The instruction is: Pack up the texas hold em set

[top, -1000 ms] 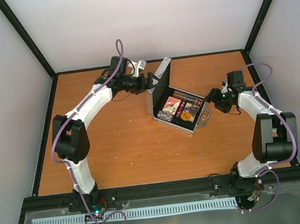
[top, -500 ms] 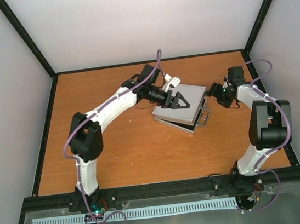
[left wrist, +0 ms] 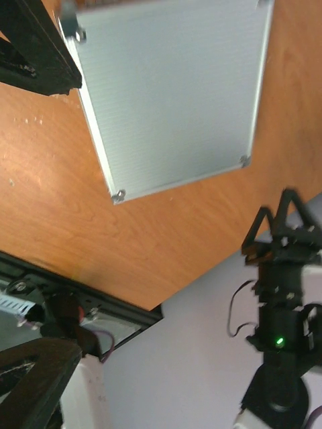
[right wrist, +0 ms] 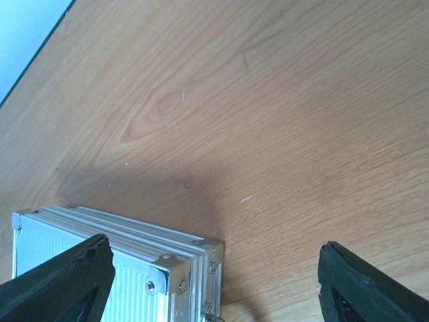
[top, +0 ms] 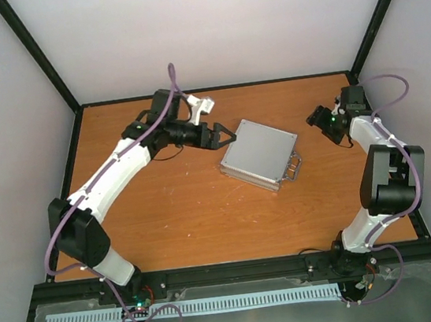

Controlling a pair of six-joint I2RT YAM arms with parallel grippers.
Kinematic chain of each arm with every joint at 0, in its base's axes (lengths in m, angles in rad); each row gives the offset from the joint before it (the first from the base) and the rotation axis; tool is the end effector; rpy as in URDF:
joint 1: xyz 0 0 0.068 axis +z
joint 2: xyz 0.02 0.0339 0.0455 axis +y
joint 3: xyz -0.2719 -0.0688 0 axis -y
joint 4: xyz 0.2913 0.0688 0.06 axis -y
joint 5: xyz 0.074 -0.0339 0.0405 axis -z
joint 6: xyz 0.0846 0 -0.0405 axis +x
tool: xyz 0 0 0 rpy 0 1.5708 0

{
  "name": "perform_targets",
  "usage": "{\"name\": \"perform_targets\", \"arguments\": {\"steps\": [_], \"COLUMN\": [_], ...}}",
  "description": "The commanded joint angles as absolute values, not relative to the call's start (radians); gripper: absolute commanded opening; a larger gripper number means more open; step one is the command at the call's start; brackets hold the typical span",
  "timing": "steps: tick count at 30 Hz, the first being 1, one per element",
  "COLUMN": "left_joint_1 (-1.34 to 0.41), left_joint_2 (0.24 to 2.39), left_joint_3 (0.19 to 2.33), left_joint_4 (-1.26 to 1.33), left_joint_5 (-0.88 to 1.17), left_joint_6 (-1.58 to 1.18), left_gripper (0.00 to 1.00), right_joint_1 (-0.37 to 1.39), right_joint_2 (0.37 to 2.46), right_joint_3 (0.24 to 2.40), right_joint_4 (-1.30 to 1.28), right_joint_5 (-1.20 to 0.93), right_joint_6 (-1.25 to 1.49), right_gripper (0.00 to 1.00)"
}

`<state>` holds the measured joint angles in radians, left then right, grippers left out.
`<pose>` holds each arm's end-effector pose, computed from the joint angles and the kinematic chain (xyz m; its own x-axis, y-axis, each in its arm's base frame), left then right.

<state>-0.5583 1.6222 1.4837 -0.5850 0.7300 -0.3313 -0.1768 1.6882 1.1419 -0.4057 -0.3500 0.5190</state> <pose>0.3378 -0.2775 0.3135 -0.7972 0.2122 -0.5651 0.5915 0.4614 -0.6613 0.4195 -0.0455 0.1584 -0.7115 0.6004 -0.3651 0.3712 0.7623 0.5302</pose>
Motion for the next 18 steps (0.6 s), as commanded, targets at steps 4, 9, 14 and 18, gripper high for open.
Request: {"name": "perform_targets", "arguments": {"steps": [4,9,14,18], "left_joint_1": [-0.510,-0.488,-0.483,-0.482], "left_joint_2": [1.542,1.490,1.451,1.433], "left_joint_3": [1.466,1.430,1.369,1.329], "left_joint_4": [-0.602,-0.607,-0.579,-0.562], "left_joint_5": [0.637,0.597,0.596,0.613], "left_joint_6": [-0.299,-0.281,-0.297,-0.322], "left_gripper": [1.00,1.00,1.00,1.00], "right_joint_1": [-0.199,-0.197,-0.195,-0.192], "right_joint_2": [1.679,1.803,1.868,1.928], "right_joint_3": [1.168,1.194,1.239,1.298], "right_joint_4": [-0.361,-0.380,-0.424,-0.470], "right_joint_5": [-0.487,-0.707,-0.746,-0.831], "right_joint_6": [0.467,0.427,0.326,0.247], "right_gripper": [0.83,0.78,0.78,0.77]}}
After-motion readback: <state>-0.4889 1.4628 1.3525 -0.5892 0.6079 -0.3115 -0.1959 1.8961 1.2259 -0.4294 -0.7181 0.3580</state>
